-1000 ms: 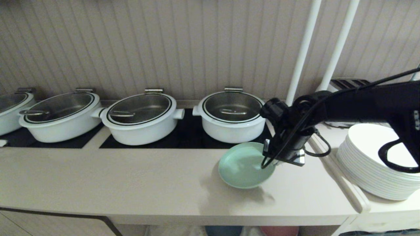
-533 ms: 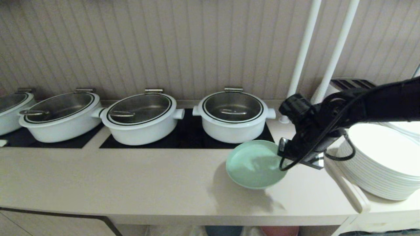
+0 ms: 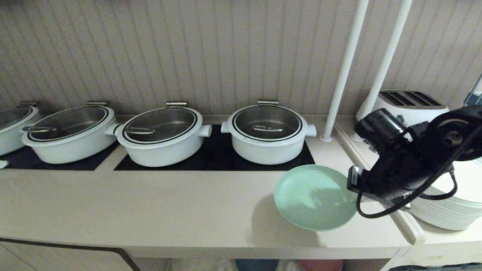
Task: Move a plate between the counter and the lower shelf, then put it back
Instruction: Put the plate in the cupboard
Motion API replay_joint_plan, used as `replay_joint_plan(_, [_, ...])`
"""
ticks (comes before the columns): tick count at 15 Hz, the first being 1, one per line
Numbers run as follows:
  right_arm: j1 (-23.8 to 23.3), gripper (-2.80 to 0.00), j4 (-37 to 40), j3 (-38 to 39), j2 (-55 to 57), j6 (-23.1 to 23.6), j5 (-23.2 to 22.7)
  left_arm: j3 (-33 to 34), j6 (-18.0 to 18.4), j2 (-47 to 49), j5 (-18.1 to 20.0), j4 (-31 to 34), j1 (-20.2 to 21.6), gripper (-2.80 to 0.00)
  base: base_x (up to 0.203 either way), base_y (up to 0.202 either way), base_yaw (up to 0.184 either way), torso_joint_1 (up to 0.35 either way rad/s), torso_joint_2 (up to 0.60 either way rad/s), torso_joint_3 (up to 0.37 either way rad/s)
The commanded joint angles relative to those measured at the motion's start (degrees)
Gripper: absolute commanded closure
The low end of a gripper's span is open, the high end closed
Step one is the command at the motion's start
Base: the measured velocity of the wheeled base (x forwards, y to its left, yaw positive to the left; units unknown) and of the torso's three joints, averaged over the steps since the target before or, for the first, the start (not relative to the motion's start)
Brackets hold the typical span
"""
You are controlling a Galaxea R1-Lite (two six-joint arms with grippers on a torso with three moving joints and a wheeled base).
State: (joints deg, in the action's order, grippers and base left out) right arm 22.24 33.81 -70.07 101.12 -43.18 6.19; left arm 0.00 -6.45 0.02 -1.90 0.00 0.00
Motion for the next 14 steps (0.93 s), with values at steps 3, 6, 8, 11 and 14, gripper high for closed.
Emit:
replay_joint_plan(3, [-0.60,0.00,0.12,6.02,-7.55,-1.15,0.13,-0.08,-0.06,-0.02,-0.03,0.00,0.00,0.00,0.000,0.000,0.000,0.000,0.00,0.000])
replay_joint_plan(6, [-0.99,0.00,-0.37,11.38,-12.64,-1.51,0.20,0.00,0.02,-0.02,-0.03,0.00,0.00,0.00,0.000,0.000,0.000,0.000,0.00,0.000])
replay_joint_plan(8, [-1.15,0.00,-0.89,15.13,-16.33,-1.54,0.15,-0.07,-0.06,-0.02,-0.03,0.00,0.00,0.00,0.000,0.000,0.000,0.000,0.00,0.000])
replay_joint_plan(11, [-1.66,0.00,-1.08,20.96,-21.84,-2.46,0.14,0.00,-0.06,-0.02,-0.03,0.00,0.00,0.00,0.000,0.000,0.000,0.000,0.00,0.000])
replay_joint_plan(14, [-2.18,0.00,-1.02,24.71,-25.90,-2.86,0.05,0.00,-0.05,-0.02,-0.03,0.00,0.00,0.00,0.000,0.000,0.000,0.000,0.00,0.000])
